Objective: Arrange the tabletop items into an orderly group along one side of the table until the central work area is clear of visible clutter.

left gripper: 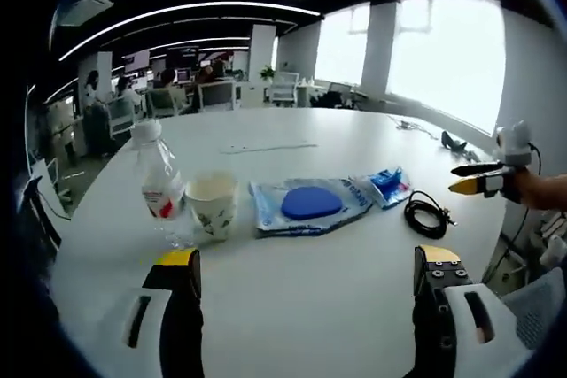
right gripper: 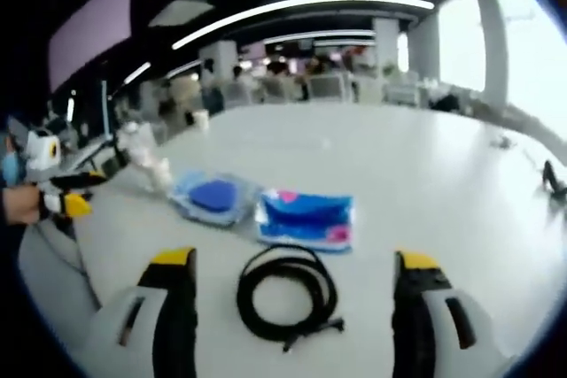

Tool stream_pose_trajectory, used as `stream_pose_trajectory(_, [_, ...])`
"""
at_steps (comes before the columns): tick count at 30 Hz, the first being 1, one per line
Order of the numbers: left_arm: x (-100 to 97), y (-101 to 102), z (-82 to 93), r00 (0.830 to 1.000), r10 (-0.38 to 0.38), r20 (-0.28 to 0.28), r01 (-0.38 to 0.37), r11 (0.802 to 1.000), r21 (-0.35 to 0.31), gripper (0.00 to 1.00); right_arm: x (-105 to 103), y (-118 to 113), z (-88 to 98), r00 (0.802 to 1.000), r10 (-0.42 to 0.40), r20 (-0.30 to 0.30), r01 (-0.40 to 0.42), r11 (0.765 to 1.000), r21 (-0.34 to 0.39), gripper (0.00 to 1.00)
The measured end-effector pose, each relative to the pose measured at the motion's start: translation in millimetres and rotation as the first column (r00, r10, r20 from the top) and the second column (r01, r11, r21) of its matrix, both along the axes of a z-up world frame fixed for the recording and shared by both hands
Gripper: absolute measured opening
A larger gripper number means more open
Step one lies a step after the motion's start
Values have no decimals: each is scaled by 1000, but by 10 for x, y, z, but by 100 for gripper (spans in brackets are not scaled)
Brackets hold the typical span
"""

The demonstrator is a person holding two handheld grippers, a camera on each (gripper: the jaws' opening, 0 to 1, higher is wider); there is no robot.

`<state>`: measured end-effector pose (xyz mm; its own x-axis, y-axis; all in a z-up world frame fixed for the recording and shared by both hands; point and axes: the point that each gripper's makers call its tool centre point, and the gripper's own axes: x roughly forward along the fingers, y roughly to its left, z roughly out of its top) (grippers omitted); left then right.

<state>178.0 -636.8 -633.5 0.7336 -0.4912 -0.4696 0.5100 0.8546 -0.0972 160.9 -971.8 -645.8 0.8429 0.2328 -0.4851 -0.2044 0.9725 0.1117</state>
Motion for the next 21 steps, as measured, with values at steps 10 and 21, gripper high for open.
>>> stream_pose_trajectory(10, [-14, 741, 17, 997, 72, -9, -72, 997, 32, 99, -201, -129, 91, 998, -64, -11, 64, 998, 29, 93])
stream_pose_trajectory(21, [-127, 1017, -42, 997, 73, -29, -73, 997, 6, 99, -482, 24, -23, 999, -33, -37, 31, 998, -56, 98])
